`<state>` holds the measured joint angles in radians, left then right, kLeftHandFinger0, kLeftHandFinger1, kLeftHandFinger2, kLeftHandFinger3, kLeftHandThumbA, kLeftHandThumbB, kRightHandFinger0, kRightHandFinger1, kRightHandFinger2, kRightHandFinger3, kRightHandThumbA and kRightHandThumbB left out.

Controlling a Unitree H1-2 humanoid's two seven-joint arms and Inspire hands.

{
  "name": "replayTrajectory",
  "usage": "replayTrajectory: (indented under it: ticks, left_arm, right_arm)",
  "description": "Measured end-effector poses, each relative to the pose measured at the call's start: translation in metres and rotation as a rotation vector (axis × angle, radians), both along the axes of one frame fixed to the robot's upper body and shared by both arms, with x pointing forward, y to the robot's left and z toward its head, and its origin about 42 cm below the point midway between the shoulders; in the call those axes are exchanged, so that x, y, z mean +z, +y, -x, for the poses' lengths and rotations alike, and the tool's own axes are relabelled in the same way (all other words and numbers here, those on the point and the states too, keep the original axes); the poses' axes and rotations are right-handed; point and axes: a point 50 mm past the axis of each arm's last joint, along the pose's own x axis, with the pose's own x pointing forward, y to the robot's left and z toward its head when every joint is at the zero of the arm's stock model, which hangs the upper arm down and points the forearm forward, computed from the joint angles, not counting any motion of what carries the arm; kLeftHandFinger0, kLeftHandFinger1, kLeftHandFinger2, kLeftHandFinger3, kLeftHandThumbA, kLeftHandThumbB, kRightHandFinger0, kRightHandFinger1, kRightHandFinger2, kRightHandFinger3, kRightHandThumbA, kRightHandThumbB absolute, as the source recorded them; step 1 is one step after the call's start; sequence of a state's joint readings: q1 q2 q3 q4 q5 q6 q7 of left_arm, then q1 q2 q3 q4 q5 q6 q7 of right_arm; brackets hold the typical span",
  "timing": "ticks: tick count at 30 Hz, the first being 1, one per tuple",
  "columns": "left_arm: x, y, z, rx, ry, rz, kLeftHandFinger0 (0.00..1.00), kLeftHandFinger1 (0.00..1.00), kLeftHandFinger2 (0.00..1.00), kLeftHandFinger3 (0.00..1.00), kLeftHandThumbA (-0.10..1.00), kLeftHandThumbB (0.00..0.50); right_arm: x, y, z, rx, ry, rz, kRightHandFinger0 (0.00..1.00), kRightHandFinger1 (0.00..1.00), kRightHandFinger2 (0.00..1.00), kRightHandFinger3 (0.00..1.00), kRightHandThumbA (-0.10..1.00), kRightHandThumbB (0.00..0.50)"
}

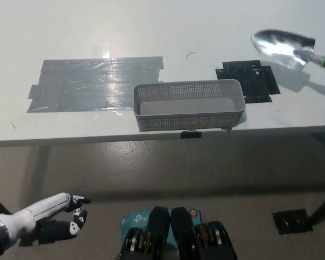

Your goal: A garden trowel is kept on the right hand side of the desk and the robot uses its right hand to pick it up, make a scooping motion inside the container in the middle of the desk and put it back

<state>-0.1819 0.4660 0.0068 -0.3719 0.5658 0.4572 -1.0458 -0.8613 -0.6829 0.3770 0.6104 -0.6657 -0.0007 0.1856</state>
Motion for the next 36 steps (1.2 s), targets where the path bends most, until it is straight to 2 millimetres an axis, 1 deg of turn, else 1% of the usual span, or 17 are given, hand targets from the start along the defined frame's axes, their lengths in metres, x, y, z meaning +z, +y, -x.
replayTrajectory:
  ticks: [2,4,6,10,13,16,17,20,21,22,23,25,26,28,31,33,36]
  left_arm:
    - [-0.001,0.000,0.001,0.001,0.004,-0.004,1.00,1.00,1.00,1.00,1.00,0.184]
    - [-0.002,0.001,0.002,0.002,0.012,-0.008,1.00,1.00,1.00,1.00,1.00,0.216]
    - [-0.003,0.002,0.003,0.006,0.019,-0.013,1.00,1.00,1.00,1.00,1.00,0.219]
    - [-0.003,0.003,0.003,0.011,0.028,-0.024,1.00,1.00,1.00,1.00,1.00,0.227]
    - [-0.004,0.003,0.003,0.010,0.034,-0.029,1.00,1.00,1.00,1.00,1.00,0.224]
    - [-0.003,0.004,0.003,0.013,0.038,-0.029,1.00,1.00,1.00,1.00,1.00,0.219]
    - [-0.003,0.004,0.004,0.014,0.040,-0.031,1.00,1.00,1.00,1.00,1.00,0.212]
    - [-0.003,0.003,0.004,0.012,0.045,-0.036,1.00,1.00,1.00,1.00,1.00,0.196]
    - [-0.003,0.003,0.004,0.011,0.046,-0.037,1.00,1.00,1.00,1.00,1.00,0.192]
    - [-0.003,0.002,0.004,0.010,0.046,-0.038,1.00,1.00,1.00,1.00,1.00,0.171]
    - [-0.002,0.002,0.003,0.011,0.044,-0.038,1.00,1.00,1.00,1.00,1.00,0.170]
    - [-0.001,0.001,0.002,0.015,0.037,-0.036,1.00,1.00,1.00,1.00,1.00,0.174]
    - [0.000,0.001,0.001,0.018,0.034,-0.036,1.00,1.00,1.00,1.00,1.00,0.181]
    - [0.003,0.002,0.000,0.026,0.023,-0.037,1.00,1.00,1.00,1.00,1.00,0.170]
    - [0.006,0.004,-0.001,0.036,0.012,-0.044,1.00,1.00,1.00,1.00,1.00,0.166]
    - [0.006,0.004,-0.001,0.039,0.010,-0.048,1.00,1.00,1.00,1.00,1.00,0.156]
    - [0.006,0.004,-0.001,0.039,0.010,-0.049,1.00,1.00,1.00,1.00,1.00,0.156]
  right_arm:
    - [0.013,0.002,0.001,0.021,-0.007,0.001,0.00,0.22,0.51,0.11,-0.10,0.047]
    - [0.022,0.006,0.004,0.047,-0.008,0.007,0.00,0.23,0.52,0.12,-0.10,0.066]
    - [0.028,0.011,0.006,0.077,-0.004,0.013,0.00,0.23,0.53,0.14,-0.10,0.077]
    - [0.034,0.022,0.010,0.136,0.020,0.032,0.00,0.28,0.55,0.17,-0.10,0.138]
    - [0.038,0.033,0.014,0.202,0.035,0.063,0.00,0.31,0.56,0.24,-0.10,0.142]
    - [0.039,0.045,0.019,0.273,0.052,0.106,0.00,0.38,0.62,0.27,-0.10,0.081]
    - [0.040,0.050,0.022,0.300,0.058,0.120,0.00,0.35,0.60,0.26,-0.10,0.077]
    - [0.040,0.059,0.028,0.349,0.070,0.145,0.00,0.33,0.59,0.26,-0.10,0.089]
    - [0.039,0.061,0.031,0.365,0.076,0.155,0.00,0.34,0.61,0.28,-0.10,0.080]
    - [0.038,0.062,0.033,0.378,0.083,0.167,0.01,0.36,0.63,0.34,-0.10,0.097]
    - [0.037,0.062,0.035,0.386,0.092,0.180,0.00,0.36,0.63,0.33,-0.10,0.091]
    - [0.033,0.057,0.039,0.397,0.114,0.213,0.02,0.30,0.54,0.25,-0.10,0.046]
    - [0.033,0.055,0.040,0.401,0.123,0.231,0.00,0.23,0.46,0.18,-0.10,0.044]
    - [0.032,0.049,0.042,0.412,0.137,0.277,0.00,0.17,0.40,0.09,-0.10,0.072]
    - [0.032,0.038,0.042,0.411,0.153,0.329,0.00,0.13,0.38,0.05,-0.10,0.065]
    - [0.032,0.031,0.043,0.404,0.161,0.357,0.00,0.15,0.42,0.09,-0.10,0.022]
    - [0.035,0.025,0.037,0.372,0.193,0.393,0.00,0.13,0.40,0.05,-0.10,0.062]
